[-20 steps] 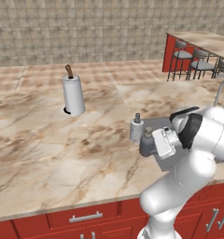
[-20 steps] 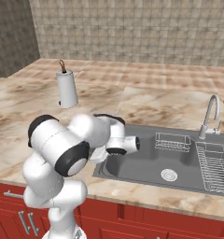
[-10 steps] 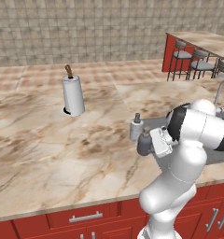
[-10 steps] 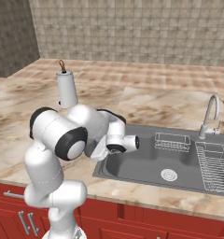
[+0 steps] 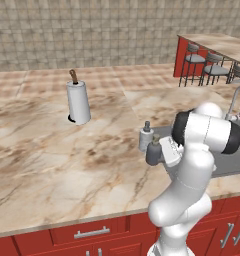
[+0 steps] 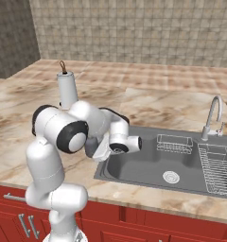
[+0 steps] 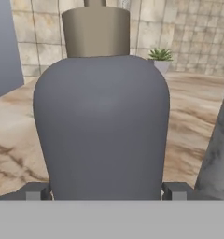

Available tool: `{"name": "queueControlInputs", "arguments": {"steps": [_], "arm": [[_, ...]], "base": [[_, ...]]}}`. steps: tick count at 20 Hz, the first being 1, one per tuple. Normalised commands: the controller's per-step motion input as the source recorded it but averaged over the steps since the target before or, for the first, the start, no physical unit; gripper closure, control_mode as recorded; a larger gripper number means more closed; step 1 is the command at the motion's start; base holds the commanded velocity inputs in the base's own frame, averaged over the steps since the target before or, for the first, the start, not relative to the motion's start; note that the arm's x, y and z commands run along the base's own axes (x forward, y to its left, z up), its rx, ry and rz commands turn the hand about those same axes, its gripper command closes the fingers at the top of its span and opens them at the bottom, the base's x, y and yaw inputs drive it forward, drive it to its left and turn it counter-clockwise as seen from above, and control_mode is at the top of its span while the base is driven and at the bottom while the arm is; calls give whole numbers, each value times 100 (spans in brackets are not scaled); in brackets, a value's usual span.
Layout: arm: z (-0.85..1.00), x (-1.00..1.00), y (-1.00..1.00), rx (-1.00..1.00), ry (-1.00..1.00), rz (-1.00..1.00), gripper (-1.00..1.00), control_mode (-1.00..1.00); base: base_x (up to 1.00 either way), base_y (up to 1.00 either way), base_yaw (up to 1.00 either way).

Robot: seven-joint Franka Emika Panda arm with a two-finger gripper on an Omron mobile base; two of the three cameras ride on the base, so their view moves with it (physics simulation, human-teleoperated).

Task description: Locate and retrieve the soap dispenser and soap dispenser from the cabinet. Place them next to the sink.

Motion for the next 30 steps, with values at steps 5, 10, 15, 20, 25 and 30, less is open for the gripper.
{"name": "queueControlInputs", "arguments": {"steps": [5, 10, 15, 20, 25, 30], "arm": [[-29, 6, 3, 2, 0, 0, 100, -100], [-26, 2, 5, 3, -1, 0, -100, -100], [-20, 0, 5, 3, -3, 0, -100, -100], [-19, 0, 3, 1, -1, 0, -100, -100], [-5, 0, 0, 0, 0, 1, -100, -100], [0, 6, -11, -1, 0, 0, -100, -100]], "base": [[0, 0, 0], [0, 0, 0], [0, 0, 0], [0, 0, 0], [0, 0, 0], [0, 0, 0]]}}
